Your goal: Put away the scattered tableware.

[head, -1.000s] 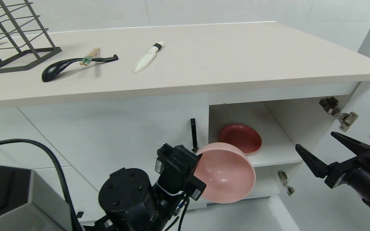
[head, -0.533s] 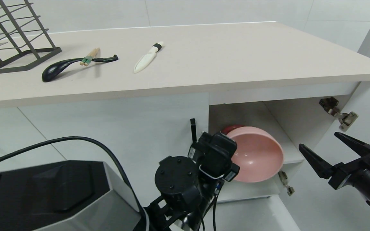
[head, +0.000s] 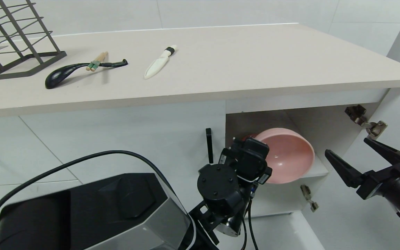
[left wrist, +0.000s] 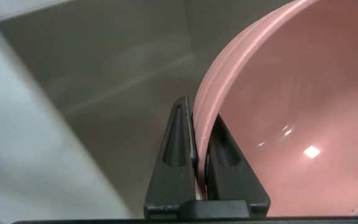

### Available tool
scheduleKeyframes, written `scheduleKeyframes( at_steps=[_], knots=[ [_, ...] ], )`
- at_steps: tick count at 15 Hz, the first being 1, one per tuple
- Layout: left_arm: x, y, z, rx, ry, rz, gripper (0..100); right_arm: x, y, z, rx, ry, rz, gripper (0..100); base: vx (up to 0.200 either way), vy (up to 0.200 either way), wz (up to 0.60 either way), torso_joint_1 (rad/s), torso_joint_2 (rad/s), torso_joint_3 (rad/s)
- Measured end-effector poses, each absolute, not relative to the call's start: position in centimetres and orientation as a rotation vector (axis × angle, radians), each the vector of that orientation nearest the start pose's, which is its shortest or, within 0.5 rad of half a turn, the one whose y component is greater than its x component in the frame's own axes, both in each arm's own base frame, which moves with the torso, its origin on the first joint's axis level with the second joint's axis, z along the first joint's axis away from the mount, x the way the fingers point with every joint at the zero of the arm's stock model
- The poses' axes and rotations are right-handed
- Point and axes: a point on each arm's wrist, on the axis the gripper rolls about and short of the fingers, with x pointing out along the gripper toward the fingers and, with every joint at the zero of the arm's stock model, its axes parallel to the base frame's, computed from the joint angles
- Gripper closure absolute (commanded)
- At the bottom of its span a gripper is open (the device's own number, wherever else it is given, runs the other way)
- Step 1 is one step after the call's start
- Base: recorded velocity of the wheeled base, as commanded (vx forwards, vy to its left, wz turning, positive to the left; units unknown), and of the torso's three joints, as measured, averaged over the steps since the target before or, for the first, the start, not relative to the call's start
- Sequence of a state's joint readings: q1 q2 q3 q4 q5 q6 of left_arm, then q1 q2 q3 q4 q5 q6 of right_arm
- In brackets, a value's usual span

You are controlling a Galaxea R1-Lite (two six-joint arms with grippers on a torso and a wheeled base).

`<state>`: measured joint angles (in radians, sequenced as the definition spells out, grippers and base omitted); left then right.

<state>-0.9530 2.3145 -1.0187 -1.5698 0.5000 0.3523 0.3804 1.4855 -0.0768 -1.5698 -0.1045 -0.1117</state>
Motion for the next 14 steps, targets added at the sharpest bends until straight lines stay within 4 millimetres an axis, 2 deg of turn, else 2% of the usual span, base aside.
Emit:
scheduleKeyframes(
  at_steps=[6, 12, 14],
  knots=[
    [24.9, -34.8, 10.7, 0.119, -0.307, -0.387, 100, 16.8, 6.5, 15.0, -0.002, -0.133, 0.276, 0, 0.0, 0.0, 0.0, 0.0, 0.0, 0.0],
    [22.2, -37.0, 11.3, 0.042, -0.301, -0.387, 100, 18.1, 6.1, 14.0, -0.014, -0.082, 0.232, 0, 0.0, 0.0, 0.0, 0.0, 0.0, 0.0],
    [21.8, -37.3, 11.4, 0.036, -0.302, -0.392, 100, 18.4, 6.0, 14.0, -0.015, -0.08, 0.219, 0, 0.0, 0.0, 0.0, 0.0, 0.0, 0.0]
  ],
)
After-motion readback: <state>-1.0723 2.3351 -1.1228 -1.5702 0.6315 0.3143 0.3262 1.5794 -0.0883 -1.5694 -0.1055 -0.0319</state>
